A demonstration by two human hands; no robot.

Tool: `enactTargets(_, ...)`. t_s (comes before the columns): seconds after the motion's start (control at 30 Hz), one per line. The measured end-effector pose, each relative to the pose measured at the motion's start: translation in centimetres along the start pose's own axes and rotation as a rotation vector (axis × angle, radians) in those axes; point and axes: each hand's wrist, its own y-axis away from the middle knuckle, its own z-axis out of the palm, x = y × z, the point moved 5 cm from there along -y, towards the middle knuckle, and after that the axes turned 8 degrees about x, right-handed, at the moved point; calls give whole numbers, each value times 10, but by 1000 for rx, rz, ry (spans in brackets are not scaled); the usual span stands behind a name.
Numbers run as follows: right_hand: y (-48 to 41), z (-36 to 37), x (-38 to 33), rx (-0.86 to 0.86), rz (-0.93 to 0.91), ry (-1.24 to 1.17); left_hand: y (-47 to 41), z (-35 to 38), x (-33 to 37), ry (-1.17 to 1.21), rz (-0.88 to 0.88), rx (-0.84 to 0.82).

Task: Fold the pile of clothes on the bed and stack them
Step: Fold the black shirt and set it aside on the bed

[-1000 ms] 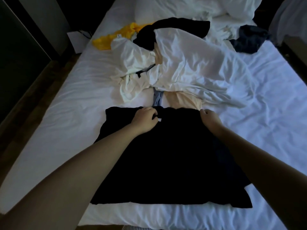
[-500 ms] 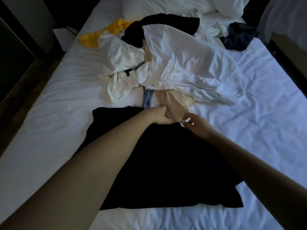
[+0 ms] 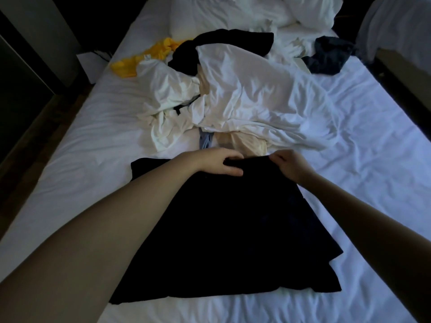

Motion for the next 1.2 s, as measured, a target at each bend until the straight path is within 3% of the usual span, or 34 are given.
enactTargets(0.07, -10, -16, 6, 123, 69, -48, -5, 0, -1, -55, -5, -43)
enactTargets(0.1, -15, -23, 9, 179, 105, -76, -11, -2, -3, -41, -3, 24)
enactTargets(0.23, -28, -38, 19, 330, 186, -46, -26, -20, -13, 105, -146, 512)
enactTargets(0.33, -24, -29, 22, 270, 180, 103, -26, -17, -28, 64, -242, 452)
enactTargets(0.4, -14, -19, 10, 262, -10, 7, -17, -11, -41, 129, -250, 361)
enactTargets(0.43, -7, -12, 2, 194, -122, -79, -11, -9, -47, 135, -235, 322)
enactTargets(0.5, 12, 12, -11, -150, -236, -92, 6, -4, -59, 92, -233, 290)
enactTargets(0.6, 41, 47, -5, -692, -269, 253, 34, 0, -78, -87, -298, 354)
enactTargets(0.67, 45, 50, -1, -748, -332, 461, 54, 5, -92, -223, -369, 285)
enactTargets(0.77, 28, 38, -8, -606, -313, 421, 78, 8, -108, -216, -457, 213)
enactTargets(0.87, 8, 20, -3, -352, -164, 211, 86, 6, -113, -160, -564, 380)
enactTargets(0.97, 0, 6, 20, -143, 166, -216, 87, 5, -124, -142, -673, 401)
enactTargets(1.03, 1, 7, 34, -102, 351, -342, 88, -1, -130, -127, -660, 441)
enactTargets(1.2, -7, 15, 32, 50, 329, -348, 99, -20, -128, -198, -711, 622)
